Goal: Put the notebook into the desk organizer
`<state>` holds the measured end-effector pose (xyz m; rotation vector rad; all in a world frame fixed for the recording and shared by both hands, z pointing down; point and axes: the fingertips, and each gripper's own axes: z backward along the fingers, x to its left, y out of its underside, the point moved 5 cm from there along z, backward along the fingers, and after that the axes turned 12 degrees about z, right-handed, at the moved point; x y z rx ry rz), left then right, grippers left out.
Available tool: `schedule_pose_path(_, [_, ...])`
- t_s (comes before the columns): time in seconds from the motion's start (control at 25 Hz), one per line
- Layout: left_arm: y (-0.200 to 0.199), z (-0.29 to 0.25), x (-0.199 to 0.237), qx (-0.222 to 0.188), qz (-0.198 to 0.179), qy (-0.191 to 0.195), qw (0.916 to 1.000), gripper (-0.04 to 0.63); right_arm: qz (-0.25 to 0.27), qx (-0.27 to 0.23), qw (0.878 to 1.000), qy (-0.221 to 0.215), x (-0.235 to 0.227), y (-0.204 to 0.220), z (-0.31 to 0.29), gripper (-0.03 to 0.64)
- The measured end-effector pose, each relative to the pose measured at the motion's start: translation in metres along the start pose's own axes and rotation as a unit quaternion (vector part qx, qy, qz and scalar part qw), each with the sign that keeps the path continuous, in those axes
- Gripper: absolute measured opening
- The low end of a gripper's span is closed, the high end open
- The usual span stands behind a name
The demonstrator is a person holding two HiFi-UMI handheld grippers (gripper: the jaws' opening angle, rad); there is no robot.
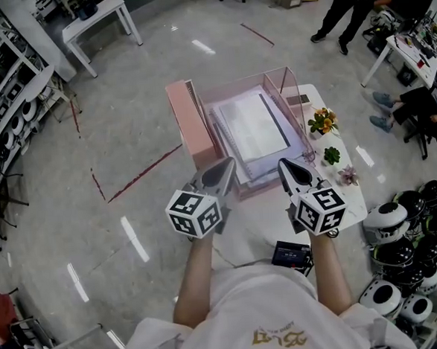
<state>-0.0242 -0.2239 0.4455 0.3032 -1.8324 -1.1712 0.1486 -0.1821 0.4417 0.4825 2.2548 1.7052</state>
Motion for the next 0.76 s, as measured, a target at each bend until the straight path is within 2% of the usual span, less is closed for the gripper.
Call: schedule_pose_path(0.76, [-0.0045, -0.0002, 0.0071, -0.004, 0.005, -0.004, 1.0000, 0.015, -0.007, -0.009, 1.000, -0.010, 0.0020, -0.0034, -0.0075, 0.011])
